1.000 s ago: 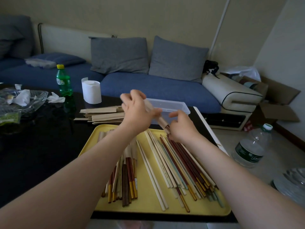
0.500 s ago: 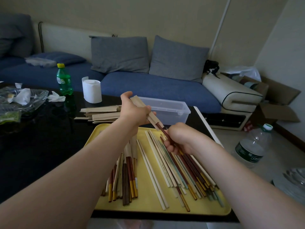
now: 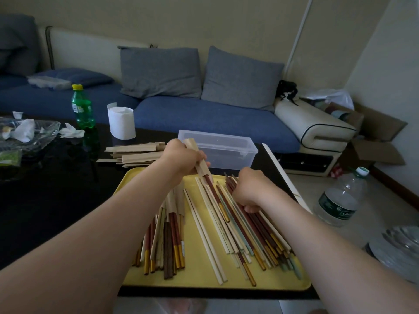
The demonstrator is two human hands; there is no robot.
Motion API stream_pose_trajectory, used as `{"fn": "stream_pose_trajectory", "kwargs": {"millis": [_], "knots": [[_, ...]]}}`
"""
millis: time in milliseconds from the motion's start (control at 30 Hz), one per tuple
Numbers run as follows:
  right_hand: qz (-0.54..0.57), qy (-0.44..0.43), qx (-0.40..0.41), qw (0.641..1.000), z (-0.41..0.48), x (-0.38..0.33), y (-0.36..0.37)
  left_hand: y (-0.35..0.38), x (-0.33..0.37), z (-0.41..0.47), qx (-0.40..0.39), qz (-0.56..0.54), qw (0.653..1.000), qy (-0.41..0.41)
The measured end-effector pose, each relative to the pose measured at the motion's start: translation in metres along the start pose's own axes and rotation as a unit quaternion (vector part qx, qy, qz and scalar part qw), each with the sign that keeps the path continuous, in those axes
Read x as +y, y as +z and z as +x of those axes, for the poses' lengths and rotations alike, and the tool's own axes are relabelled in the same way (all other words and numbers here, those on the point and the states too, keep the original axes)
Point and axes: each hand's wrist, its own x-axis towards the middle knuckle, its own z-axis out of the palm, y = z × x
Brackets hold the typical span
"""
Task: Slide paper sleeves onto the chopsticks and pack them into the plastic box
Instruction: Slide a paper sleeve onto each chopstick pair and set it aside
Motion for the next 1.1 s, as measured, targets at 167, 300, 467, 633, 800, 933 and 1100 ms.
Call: {"fn": "stream_pose_trajectory", "kwargs": {"millis": [167,300,467,633,800,933,1100], "knots": [[-0.064,0.021,-0.026,0.997,-0.001,0.011,-0.005,0.003,-0.002,-0.001,-0.05,0.042,0.998,0.011],[-0.066,0.026,-0.025,0.997,0.0,0.005,-0.001,0.006,-0.004,-0.005,-0.088,0.057,0.994,0.031],[-0.058,0.026,-0.02,0.998,-0.001,0.002,0.003,0.008,-0.003,-0.009,-0.096,0.051,0.994,0.022],[-0.012,-0.006,0.002,1.0,-0.006,0.002,-0.005,0.003,-0.001,-0.01,-0.076,0.04,0.996,0.006],[0.084,-0.068,0.043,0.993,-0.015,-0.009,-0.012,-0.002,0.002,-0.008,-0.037,-0.014,0.999,-0.013],[0.127,-0.134,-0.067,0.98,-0.027,-0.017,-0.014,-0.003,0.002,-0.003,-0.006,-0.039,0.999,-0.034],[0.066,-0.137,-0.178,0.972,-0.028,-0.016,-0.015,-0.007,-0.001,0.001,0.039,-0.072,0.997,-0.008]]}}
